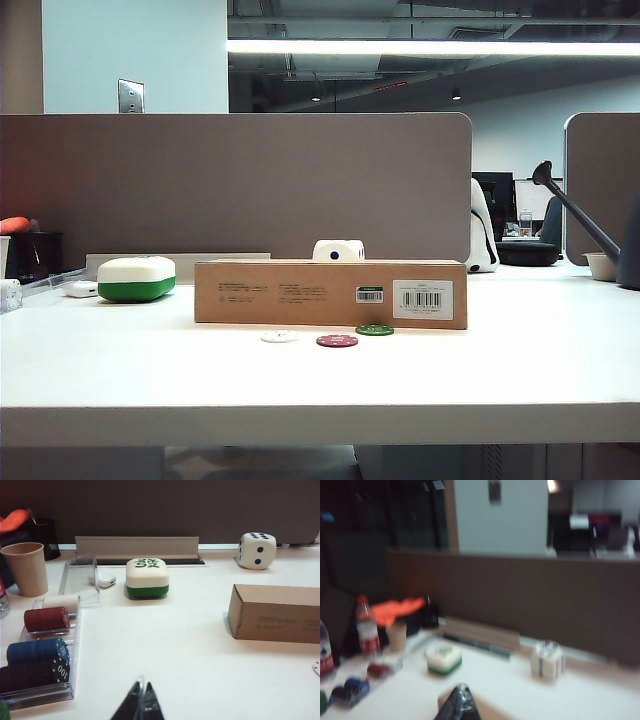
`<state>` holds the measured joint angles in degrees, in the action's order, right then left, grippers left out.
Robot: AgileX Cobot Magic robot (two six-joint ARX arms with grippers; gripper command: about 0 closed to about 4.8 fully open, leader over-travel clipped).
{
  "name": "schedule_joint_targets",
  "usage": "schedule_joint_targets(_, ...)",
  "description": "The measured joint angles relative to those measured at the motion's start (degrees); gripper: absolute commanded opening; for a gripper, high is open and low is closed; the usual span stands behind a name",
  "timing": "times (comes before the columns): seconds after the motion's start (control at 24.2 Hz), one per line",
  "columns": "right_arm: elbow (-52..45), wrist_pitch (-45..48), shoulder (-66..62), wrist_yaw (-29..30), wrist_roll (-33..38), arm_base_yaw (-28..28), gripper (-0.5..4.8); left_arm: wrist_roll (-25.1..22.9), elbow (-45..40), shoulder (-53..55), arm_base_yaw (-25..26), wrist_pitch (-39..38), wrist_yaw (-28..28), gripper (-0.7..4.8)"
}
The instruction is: Push the chip with the highest value in the row forward next to the rectangular box.
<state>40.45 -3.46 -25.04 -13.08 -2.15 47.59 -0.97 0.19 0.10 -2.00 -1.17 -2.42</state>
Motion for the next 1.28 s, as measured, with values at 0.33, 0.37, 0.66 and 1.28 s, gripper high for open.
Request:
schedule_joint_targets(0.33,-0.1,-5.5,0.3,25.5,2.4,-29.9,-0.09,0.0,0.0,0.0,-0.1,0.0,-0.1,-0.05)
schedule_joint_targets(0.37,-1.5,-5.9,0.3,25.5,3.2,-32.0,-0.09,0.0,0.0,0.0,-0.1,0.0,0.0,-0.05)
schedule_joint_targets(0.66,-19.3,7.0,9.0,21.4,3.3,-36.3,-0.09,0.0,0.0,0.0,-0.1,0.0,0.0,-0.05)
schedule_joint_targets(1.28,-36.4,11.8,24.9,14.3,3.7,-42.4,-0.09,0.0,0.0,0.0,-0.1,0.0,0.0,-0.05)
